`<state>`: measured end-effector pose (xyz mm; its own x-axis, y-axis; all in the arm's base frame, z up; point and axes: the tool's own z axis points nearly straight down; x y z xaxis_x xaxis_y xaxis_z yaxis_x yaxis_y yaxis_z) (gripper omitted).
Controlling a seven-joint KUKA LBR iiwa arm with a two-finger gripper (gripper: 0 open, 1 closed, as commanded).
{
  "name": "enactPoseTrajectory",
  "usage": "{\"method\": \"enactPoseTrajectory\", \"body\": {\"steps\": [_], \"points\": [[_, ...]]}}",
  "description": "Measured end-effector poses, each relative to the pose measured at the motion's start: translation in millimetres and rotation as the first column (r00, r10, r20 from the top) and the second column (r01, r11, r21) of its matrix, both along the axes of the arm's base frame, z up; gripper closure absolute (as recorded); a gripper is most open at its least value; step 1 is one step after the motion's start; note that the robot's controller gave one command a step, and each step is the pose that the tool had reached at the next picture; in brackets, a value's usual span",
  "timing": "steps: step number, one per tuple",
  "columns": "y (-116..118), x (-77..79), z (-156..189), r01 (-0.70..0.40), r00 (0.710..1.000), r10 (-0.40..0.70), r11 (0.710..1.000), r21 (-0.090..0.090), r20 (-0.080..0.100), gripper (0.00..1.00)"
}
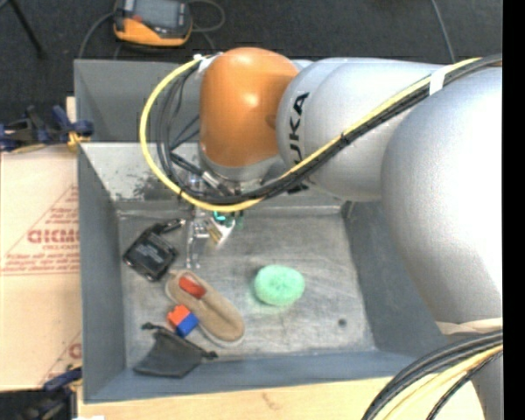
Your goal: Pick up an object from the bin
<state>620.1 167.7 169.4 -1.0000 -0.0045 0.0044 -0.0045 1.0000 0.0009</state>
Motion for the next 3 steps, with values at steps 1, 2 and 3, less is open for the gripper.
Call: {"method": "enactPoseTrajectory", "body": {"steps": [1, 2, 3], "points": [[-1, 1.8, 5, 0.003, 1.000, -0.003, 1.000, 0.001, 0.008, 0.00], [10, 9.1, -96, 0.230, 0.973, -0.230, 0.973, 0.002, 0.012, 1.00], [10, 9.1, -96, 0.231, 0.973, -0.231, 0.973, 0.002, 0.011, 1.00]]}}
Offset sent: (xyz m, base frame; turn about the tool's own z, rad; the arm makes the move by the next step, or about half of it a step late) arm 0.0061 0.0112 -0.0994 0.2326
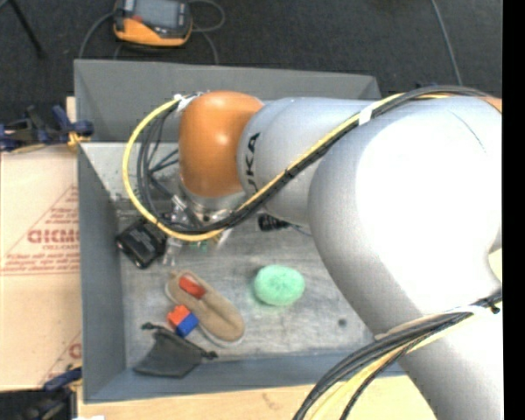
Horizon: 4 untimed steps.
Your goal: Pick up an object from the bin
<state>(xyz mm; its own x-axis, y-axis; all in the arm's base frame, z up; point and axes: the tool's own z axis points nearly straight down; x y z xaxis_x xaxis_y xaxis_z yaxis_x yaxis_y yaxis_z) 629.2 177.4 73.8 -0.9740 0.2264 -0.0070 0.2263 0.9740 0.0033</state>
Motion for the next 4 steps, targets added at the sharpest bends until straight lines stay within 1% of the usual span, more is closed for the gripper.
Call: {"method": "enactPoseTrajectory", "body": {"steps": [1, 2, 3, 4], "points": [[5, -0.4, 38, -0.072, 0.997, 0.072, 0.997, -0.005, -0.010, 1.00], [15, -24.1, 94, -0.132, 0.991, 0.132, 0.991, -0.004, -0.007, 1.00], [10, -17.6, 123, 0.043, 0.999, -0.043, 0.999, 0.000, -0.004, 1.00], [13, 0.1, 74, 0.239, 0.971, -0.239, 0.971, 0.000, -0.005, 0.00]]}}
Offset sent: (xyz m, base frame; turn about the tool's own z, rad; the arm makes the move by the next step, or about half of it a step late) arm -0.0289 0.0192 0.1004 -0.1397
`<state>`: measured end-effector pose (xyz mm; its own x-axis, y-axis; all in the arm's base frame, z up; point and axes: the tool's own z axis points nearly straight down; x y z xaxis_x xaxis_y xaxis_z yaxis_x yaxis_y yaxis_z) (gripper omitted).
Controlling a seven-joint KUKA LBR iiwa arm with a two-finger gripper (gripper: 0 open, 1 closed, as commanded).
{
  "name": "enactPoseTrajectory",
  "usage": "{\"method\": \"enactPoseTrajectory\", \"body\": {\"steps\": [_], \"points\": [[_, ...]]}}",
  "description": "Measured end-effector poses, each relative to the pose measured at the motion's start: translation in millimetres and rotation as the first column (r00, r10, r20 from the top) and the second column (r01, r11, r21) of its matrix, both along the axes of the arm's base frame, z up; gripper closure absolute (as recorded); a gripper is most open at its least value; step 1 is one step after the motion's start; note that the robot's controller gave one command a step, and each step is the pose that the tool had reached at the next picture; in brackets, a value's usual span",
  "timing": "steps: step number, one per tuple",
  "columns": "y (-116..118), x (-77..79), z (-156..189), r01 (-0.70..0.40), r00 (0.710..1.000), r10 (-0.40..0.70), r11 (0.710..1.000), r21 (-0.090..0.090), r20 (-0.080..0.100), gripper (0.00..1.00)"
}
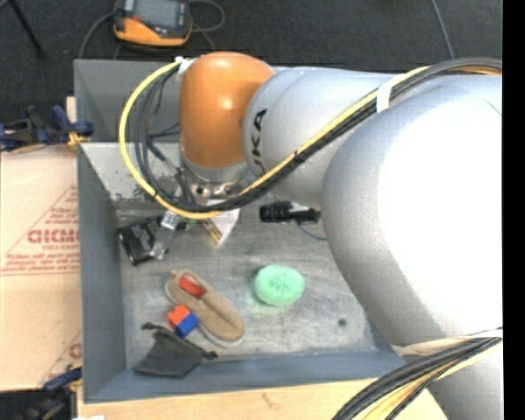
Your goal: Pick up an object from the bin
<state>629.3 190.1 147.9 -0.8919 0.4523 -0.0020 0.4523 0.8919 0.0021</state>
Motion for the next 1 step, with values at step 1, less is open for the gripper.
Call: {"method": "enactPoseTrajectory", "body": {"steps": [1], "points": [[0.1, 0.2, 0.4, 0.000, 1.000, 0.000, 1.000, 0.000, 0.001, 0.00]]}}
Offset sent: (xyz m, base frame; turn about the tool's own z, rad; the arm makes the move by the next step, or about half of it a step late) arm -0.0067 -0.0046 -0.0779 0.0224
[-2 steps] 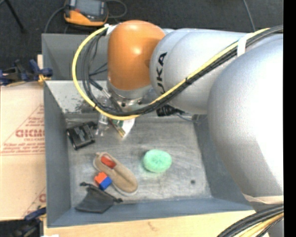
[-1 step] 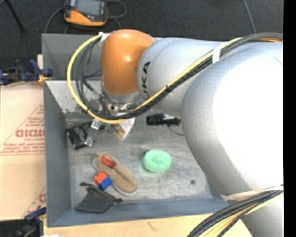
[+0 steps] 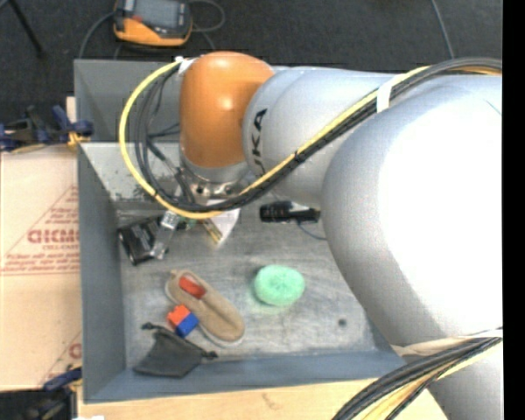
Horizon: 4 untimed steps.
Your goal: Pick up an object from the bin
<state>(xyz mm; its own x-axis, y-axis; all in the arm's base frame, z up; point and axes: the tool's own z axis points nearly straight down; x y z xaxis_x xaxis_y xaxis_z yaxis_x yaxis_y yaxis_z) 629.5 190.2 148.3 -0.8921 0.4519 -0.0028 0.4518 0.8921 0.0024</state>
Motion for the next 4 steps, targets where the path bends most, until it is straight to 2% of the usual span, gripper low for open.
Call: {"method": "enactPoseTrajectory", "body": {"steps": [1, 2, 3, 4], "points": [[-3, -2.1, -51, 0.011, 1.000, -0.011, 1.000, 0.000, 0.007, 0.00], [-1, 7.2, -75, 0.064, 0.998, -0.064, 0.998, 0.000, 0.005, 1.00], [-1, 7.2, -75, 0.064, 0.998, -0.064, 0.998, 0.000, 0.005, 1.00], [-11, -0.5, -32, 0.128, 0.992, -0.128, 0.992, -0.003, -0.009, 1.00]]}}
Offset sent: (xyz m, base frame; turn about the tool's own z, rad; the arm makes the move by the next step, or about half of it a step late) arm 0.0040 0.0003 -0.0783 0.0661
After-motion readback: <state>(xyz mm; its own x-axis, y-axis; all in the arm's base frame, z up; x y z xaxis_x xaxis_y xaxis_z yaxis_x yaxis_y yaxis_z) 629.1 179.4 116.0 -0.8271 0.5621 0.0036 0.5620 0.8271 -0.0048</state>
